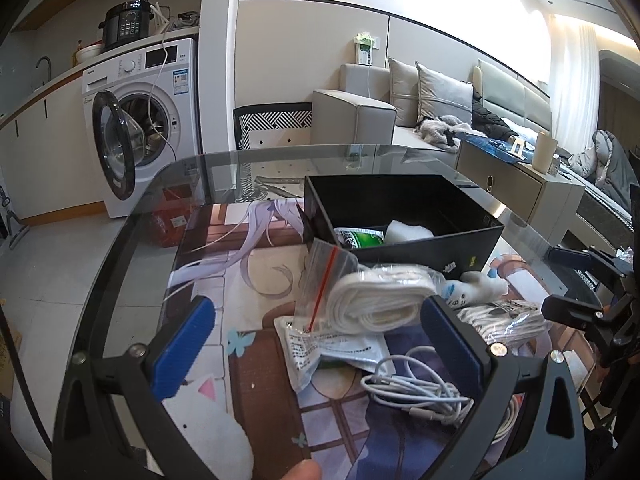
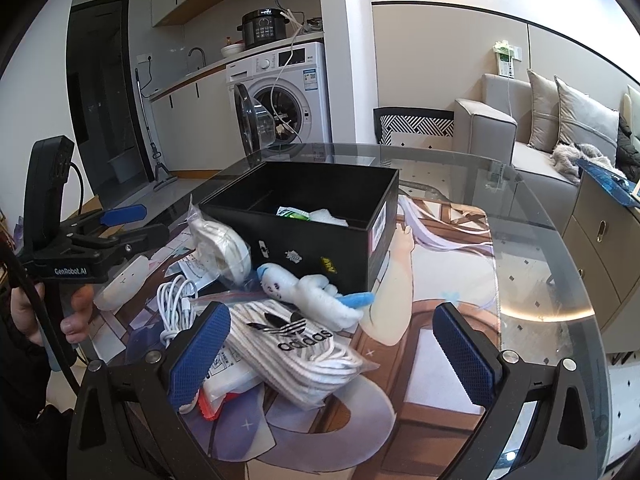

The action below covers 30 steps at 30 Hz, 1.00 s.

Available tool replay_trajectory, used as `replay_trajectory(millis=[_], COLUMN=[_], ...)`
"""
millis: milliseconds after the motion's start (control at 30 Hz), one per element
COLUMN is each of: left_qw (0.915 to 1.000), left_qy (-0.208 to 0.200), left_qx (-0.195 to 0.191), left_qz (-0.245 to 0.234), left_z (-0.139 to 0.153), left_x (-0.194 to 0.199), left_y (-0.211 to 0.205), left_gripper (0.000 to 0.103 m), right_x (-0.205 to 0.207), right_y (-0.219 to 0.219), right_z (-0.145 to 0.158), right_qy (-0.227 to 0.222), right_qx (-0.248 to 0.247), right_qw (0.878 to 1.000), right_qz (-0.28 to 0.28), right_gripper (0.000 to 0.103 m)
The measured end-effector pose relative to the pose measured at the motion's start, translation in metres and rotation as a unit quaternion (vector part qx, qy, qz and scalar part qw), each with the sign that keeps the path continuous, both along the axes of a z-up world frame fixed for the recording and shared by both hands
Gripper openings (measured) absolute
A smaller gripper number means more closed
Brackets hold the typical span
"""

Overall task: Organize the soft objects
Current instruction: 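Withdraw both grippers from the box toward the remaining items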

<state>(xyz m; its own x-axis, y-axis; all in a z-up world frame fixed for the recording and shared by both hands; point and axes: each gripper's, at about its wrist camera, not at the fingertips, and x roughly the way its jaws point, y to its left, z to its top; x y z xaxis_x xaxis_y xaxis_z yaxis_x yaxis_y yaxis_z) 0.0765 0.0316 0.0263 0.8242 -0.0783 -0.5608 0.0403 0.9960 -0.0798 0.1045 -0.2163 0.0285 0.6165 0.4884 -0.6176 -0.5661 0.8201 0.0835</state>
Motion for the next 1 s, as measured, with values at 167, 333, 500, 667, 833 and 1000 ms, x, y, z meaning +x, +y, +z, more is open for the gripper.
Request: replay_trajectory(millis=[167, 333, 500, 667, 833, 1000], left_qw=[1.0000, 0.9999, 0.9998, 0.9996, 0.9995, 0.9990], left_qy=[0.006, -0.001, 0.003, 0.011, 0.017, 0.020], left_qx=[0.005, 0.000, 0.008, 0.015, 0.015, 0.015], left_qz=[-0.004, -0.010, -0.017, -0.023, -0.024, -0.037], left_z=[-0.006, -0.006, -0.005, -0.009, -0.011, -0.013], left_x=[0.000, -0.002, -0.002, -0.003, -0.005, -0.008], left_y=[-0.004, -0.008, -0.012, -0.012, -0.011, -0.013], left_gripper=[0.103, 0.103, 0.103, 0.103, 0.103, 0.103], right_x=[-0.001, -0.003, -0.002, -0.001, -0.002, 0.003], right_y=[0.002, 0.001, 0.005, 0.009, 0.012, 0.009], right_z=[-0.002, -0.003, -0.011, -0.017, -0.021, -0.025], right_qy=[0.002, 0.018, 0.042, 0.050, 0.050, 0.065], right_qx=[0.003, 0.028, 0.026, 0.020, 0.014, 0.022], right_qw=[1.000, 0.999, 0.998, 0.998, 0.998, 0.997], right_qz=[0.008, 0.024, 0.037, 0.042, 0.044, 0.041], right_gripper=[0.103, 0.103, 0.103, 0.103, 0.103, 0.103])
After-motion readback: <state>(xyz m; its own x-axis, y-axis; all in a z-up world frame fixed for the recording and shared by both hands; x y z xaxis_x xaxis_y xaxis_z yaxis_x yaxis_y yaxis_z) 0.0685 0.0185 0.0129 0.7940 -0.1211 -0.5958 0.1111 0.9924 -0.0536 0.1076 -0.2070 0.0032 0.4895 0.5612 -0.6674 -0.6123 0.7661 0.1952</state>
